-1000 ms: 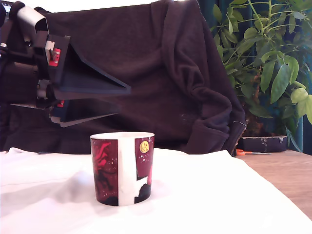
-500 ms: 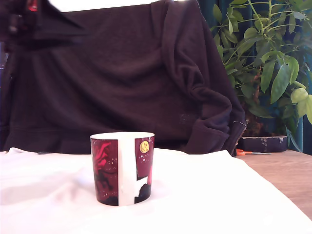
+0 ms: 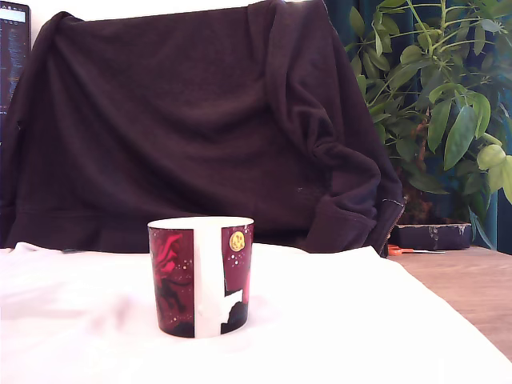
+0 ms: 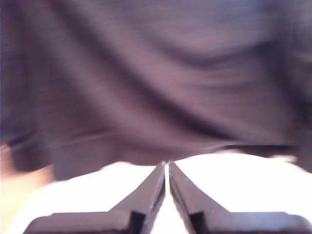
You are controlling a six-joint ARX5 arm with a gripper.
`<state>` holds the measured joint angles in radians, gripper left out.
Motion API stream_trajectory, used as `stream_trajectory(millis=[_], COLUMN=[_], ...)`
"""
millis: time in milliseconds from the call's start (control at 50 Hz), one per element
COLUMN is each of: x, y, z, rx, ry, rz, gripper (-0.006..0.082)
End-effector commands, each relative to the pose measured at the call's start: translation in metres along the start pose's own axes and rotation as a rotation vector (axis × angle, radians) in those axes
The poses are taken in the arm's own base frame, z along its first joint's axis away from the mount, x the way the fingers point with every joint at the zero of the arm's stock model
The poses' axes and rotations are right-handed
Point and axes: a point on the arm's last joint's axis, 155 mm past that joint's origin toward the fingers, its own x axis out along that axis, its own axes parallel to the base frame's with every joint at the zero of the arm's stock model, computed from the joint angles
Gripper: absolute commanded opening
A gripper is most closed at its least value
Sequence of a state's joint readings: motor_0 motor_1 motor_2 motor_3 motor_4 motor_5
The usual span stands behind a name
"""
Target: Pick the blue coffee capsule and place it inside the red coffee cup
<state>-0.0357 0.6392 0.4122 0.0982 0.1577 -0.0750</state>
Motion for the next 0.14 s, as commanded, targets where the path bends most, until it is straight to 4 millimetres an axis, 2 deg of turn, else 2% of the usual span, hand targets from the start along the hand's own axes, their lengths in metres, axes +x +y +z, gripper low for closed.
stream_trajectory(millis=[0, 120], x=[-0.005, -0.013], y=[0.010, 0.022], z=[0.004, 0.011], rx=[0.003, 0.004], ry=[-0.013, -0.043], rz=[0.050, 0.103], gripper=[-0.0021, -0.0021])
